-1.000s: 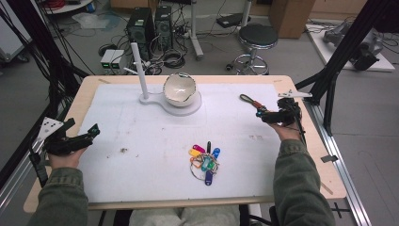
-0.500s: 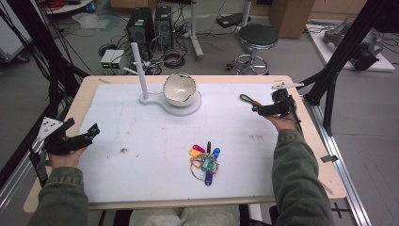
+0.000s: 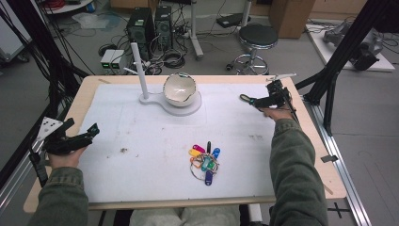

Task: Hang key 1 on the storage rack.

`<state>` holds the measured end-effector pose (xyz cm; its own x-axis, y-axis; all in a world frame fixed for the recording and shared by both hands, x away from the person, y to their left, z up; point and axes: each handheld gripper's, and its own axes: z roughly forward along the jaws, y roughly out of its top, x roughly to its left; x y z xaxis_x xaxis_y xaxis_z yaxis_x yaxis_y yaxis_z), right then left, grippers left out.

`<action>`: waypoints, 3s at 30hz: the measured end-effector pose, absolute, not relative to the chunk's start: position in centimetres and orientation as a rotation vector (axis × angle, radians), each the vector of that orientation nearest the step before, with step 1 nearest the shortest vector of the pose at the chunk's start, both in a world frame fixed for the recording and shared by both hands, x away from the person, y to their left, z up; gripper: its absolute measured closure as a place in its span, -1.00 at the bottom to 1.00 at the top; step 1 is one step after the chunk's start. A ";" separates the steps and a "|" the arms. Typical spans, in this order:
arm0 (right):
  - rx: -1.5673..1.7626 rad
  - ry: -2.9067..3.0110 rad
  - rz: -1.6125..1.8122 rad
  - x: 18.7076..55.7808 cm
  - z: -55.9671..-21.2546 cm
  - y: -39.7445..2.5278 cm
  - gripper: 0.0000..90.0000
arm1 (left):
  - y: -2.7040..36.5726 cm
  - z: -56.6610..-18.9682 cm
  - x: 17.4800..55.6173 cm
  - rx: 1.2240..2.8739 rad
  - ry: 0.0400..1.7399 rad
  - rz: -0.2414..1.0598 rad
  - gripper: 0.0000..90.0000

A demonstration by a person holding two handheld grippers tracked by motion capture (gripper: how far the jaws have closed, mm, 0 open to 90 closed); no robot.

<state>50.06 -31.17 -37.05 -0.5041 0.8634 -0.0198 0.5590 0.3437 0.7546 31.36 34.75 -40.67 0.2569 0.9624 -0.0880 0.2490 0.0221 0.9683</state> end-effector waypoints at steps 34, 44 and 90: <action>1.476 2.309 0.761 55.5 -41.9 -32.8 -0.37 | 33.6 -40.9 32.2 1.473 1.198 0.804 -0.88; 1.451 2.314 0.716 55.6 -42.4 -32.4 0.06 | 33.6 -40.9 32.2 1.475 1.200 0.800 -0.88; 1.440 2.265 0.766 52.2 -37.5 -30.5 0.58 | 34.2 -40.8 31.6 1.418 1.200 0.772 -0.88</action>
<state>52.23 -30.46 -37.46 -0.4232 0.9060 -0.0035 0.7179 0.3377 0.6087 31.58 34.17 -40.79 0.2823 0.9469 -0.1540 0.2528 0.0815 0.9641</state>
